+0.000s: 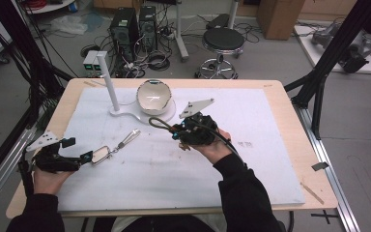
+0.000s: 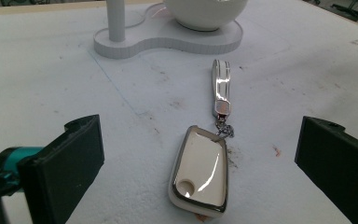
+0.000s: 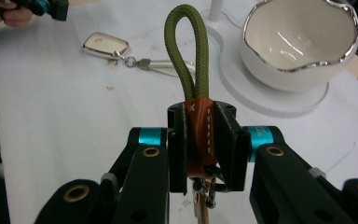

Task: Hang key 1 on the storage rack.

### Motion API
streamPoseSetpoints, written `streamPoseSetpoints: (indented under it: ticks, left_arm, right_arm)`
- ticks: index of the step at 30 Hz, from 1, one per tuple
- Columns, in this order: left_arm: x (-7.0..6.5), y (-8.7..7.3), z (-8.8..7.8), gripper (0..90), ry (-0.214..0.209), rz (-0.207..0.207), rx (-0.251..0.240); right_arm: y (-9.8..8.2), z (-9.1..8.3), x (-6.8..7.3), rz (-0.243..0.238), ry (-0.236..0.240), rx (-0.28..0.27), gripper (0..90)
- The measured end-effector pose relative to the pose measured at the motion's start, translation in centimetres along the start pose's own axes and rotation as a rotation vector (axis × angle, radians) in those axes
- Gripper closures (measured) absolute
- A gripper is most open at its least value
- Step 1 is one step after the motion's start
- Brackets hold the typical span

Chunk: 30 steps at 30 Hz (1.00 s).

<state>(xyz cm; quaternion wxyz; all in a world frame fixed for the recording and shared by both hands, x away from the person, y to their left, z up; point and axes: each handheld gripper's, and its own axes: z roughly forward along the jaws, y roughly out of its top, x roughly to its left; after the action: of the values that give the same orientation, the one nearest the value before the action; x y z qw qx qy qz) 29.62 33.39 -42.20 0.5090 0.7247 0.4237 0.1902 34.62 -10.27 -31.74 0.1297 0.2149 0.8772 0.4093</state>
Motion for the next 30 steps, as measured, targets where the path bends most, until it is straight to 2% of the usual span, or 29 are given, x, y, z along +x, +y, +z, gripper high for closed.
streamPoseSetpoints:
  ticks: [11,15,30]
  left_arm:
    - [-0.1,0.0,0.0,1.7,-0.002,0.006,0.0]
    - [-0.1,0.0,0.0,1.7,-0.004,0.007,0.0]
    - [-0.1,0.0,0.0,1.7,-0.007,0.009,-0.002]
  right_arm:
    - [3.5,2.3,-0.3,-0.018,0.007,-0.007,75.9]
    - [4.2,2.6,-0.7,-0.006,0.017,-0.019,76.0]
    - [7.6,3.5,-1.8,-0.014,0.001,-0.016,76.0]
